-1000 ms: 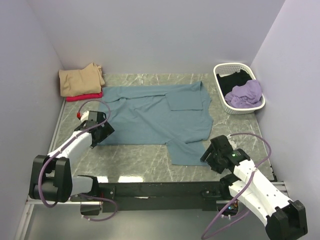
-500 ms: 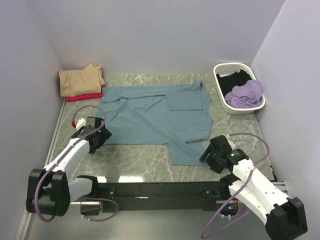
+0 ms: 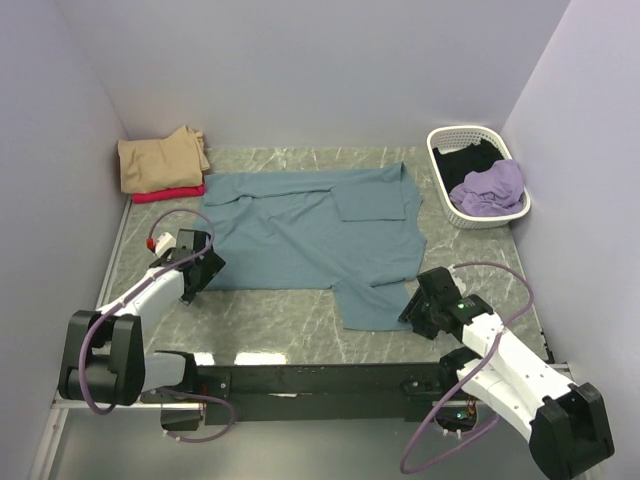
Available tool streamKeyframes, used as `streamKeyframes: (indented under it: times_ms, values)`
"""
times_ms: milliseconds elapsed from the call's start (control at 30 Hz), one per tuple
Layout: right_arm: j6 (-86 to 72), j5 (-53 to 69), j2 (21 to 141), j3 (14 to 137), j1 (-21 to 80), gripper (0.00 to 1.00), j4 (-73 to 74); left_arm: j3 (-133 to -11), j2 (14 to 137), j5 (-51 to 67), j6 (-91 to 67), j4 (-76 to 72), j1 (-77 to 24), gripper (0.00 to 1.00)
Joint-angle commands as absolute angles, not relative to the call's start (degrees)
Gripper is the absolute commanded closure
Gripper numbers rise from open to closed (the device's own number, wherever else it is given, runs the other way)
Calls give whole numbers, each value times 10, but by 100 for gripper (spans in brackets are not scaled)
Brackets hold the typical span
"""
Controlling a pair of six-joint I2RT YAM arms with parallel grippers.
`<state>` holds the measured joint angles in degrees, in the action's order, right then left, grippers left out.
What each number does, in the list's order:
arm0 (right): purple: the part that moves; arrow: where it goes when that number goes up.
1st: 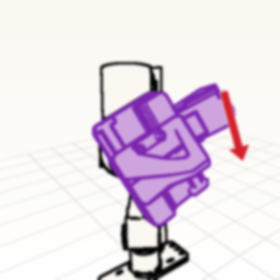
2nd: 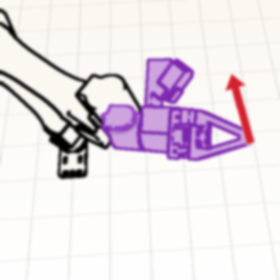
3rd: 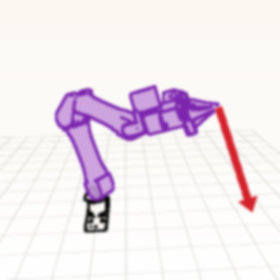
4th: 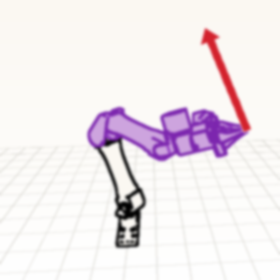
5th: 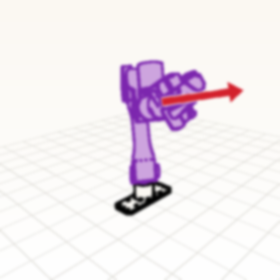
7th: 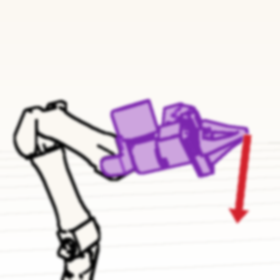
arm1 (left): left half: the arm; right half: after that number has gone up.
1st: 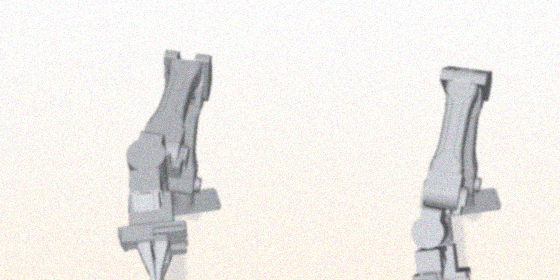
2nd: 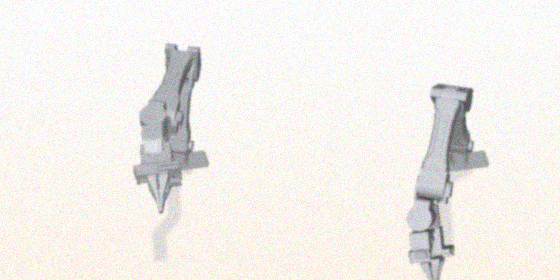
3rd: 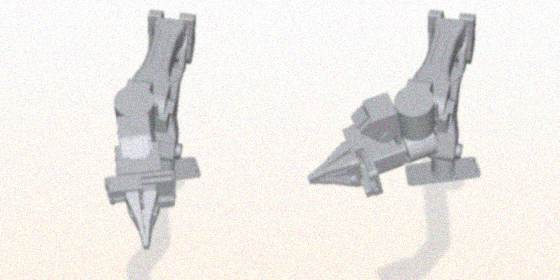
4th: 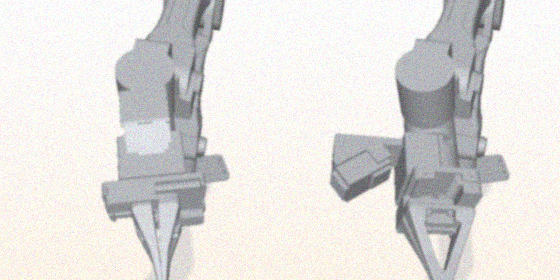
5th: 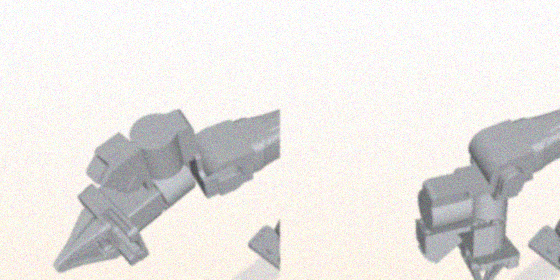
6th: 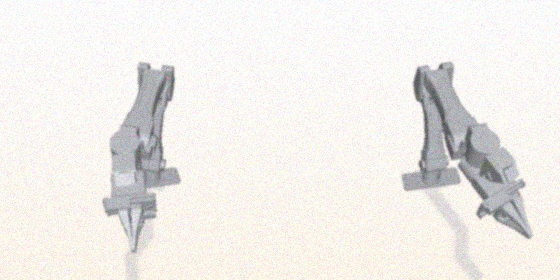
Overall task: Fold and stack the t-shirts
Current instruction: Fold the tshirt
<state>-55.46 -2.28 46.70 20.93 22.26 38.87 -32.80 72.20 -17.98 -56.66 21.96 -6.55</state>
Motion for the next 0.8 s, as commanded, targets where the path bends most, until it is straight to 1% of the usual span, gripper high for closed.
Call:
streamKeyframes:
  times_ms: [0,33,67,100,167,233,267,333,367,400,433,467,500,533,567,633,700,733,767]
  values:
    - [-549,-28,482,204,226,48,362,-300,755,-145,-580,208,-61,0]
    - [-548,-29,483,204,226,50,362,-299,754,-146,-581,208,-61,0]
    - [-548,-28,484,205,226,56,361,-299,752,-147,-581,207,-60,1]
    - [-546,-28,487,204,226,58,359,-297,751,-147,-581,208,-59,1]
    - [-542,-28,490,207,226,67,357,-290,744,-147,-583,203,-59,1]
    - [-540,-24,496,205,227,72,349,-284,742,-142,-582,196,-57,1]
    - [-538,-20,498,205,226,76,347,-283,741,-142,-583,195,-57,0]
    - [-535,-21,503,207,227,85,347,-277,741,-134,-584,189,-56,3]
    - [-534,-21,503,207,226,87,346,-275,739,-130,-583,183,-56,8]
    - [-533,-21,504,207,226,88,344,-271,738,-127,-584,179,-56,10]
    - [-532,-22,504,207,226,91,345,-269,737,-124,-582,175,-55,12]
    - [-530,-20,504,208,227,94,344,-267,737,-118,-583,169,-55,18]
    - [-529,-20,507,208,226,97,341,-265,737,-113,-580,166,-55,20]
    - [-528,-19,508,209,226,99,342,-264,737,-113,-584,165,-55,17]
    - [-526,-18,508,209,226,100,340,-263,737,-108,-584,165,-55,24]
    - [-522,-18,511,210,226,100,337,-260,738,-105,-581,161,-55,33]
    - [-520,-15,512,211,227,100,334,-256,734,-98,-580,159,-55,39]
    - [-519,-15,512,211,226,100,334,-254,732,-97,-581,158,-55,45]
    - [-519,-15,513,211,227,100,334,-251,730,-94,-582,158,-55,62]
